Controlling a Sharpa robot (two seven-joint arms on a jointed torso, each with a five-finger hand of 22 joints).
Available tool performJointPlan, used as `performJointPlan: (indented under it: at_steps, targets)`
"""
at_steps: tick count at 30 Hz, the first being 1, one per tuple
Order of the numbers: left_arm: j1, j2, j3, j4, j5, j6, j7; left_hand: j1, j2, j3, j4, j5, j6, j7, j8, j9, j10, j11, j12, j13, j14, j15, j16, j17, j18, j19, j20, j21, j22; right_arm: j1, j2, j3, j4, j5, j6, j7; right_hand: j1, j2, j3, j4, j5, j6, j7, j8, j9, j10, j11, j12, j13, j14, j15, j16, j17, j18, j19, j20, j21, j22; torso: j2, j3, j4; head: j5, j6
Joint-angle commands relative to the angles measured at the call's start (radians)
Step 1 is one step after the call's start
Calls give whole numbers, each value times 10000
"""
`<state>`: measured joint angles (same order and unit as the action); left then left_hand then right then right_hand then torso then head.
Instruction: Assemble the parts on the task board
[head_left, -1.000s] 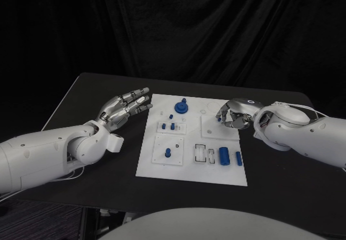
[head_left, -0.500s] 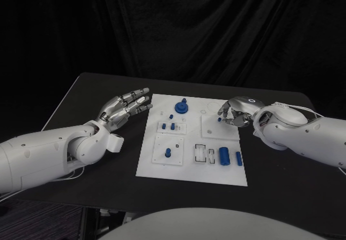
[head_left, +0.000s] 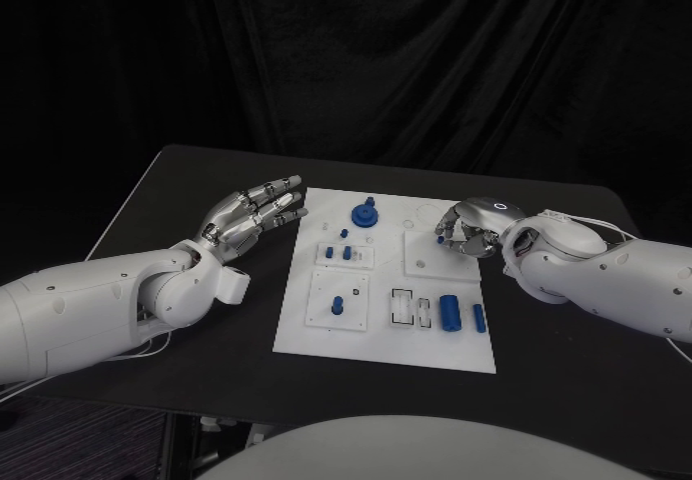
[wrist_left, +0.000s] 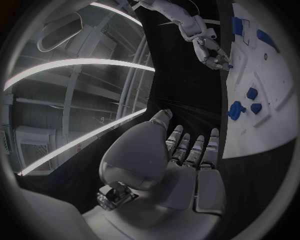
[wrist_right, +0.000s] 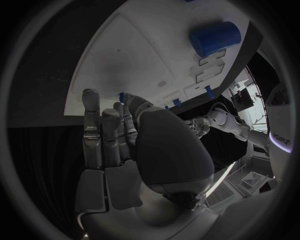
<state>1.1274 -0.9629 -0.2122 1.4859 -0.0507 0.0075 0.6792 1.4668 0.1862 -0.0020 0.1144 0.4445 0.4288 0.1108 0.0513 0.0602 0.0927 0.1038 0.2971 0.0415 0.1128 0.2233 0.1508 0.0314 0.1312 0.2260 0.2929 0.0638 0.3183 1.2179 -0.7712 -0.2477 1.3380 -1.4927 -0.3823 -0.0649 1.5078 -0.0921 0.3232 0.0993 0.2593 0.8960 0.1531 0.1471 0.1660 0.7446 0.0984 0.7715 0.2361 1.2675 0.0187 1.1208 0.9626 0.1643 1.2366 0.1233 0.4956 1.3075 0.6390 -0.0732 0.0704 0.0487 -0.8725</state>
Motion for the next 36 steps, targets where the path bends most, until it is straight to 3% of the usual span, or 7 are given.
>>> performJointPlan:
  at_steps: [1,12,22,26,28,36]
  targets:
    - [-20,6,9,10,49,137,451,-75,36,66,9,41,-46,36,12,-6,-83,5,-29,-11,20,76,31,16,-89,53,-3,15,9,-66,54,8,-62,-46,-95,-43,-81,-31,44,-14,71,146,4,78,51,-105,11,-78,14,16,16,40,12,57,12,-42,20,356,-4,3,11,-6,-2]
    - [-35,3,9,-4,49,168,415,-74,34,74,3,41,-51,35,11,-7,-86,5,-29,-11,18,77,31,15,-91,64,-2,19,16,-198,264,15,-323,21,-77,51,-24,-7,87,-104,242,513,5,267,254,-117,26,-145,3,-15,24,15,-16,62,8,-34,5,361,7,3,9,-22,-2]
    - [-51,14,9,-18,48,212,360,-75,31,89,-5,41,-57,37,10,-8,-93,3,-39,-13,11,78,26,14,-94,63,-2,18,3,-217,418,24,-497,57,18,-63,-24,-17,103,-154,418,495,20,267,333,-201,63,-241,-27,-93,45,-64,-104,92,-85,-27,-217,321,6,5,-1,-26,-2]
    - [-55,10,9,-18,48,220,346,-75,31,89,-5,41,-57,37,10,-8,-93,3,-39,-13,11,78,26,14,-94,63,-2,18,3,-221,430,25,-516,59,1,-49,-2,54,116,-213,511,714,-3,434,478,-151,48,-244,-21,-107,40,-60,-96,90,-97,-24,-186,332,3,6,5,-27,-2]
    - [-58,8,9,-20,48,224,340,-75,31,89,-5,41,-57,37,10,-8,-93,3,-39,-13,11,78,26,14,-94,63,-2,18,3,-223,436,26,-532,59,-76,-19,77,148,127,-331,660,971,-46,680,676,-17,0,-216,-6,-92,0,-36,-67,92,-83,-51,-98,355,3,7,10,-36,-2]
    - [-66,13,9,-25,48,255,302,-76,37,106,-11,42,-46,44,11,-7,-96,1,-32,-12,4,78,24,13,-97,65,-1,19,-3,-228,492,26,-611,60,-445,126,198,326,108,-603,725,1116,-100,1131,1145,436,-135,-179,-5,-86,-114,-60,-82,88,-88,-148,50,378,-4,2,9,-50,-2]
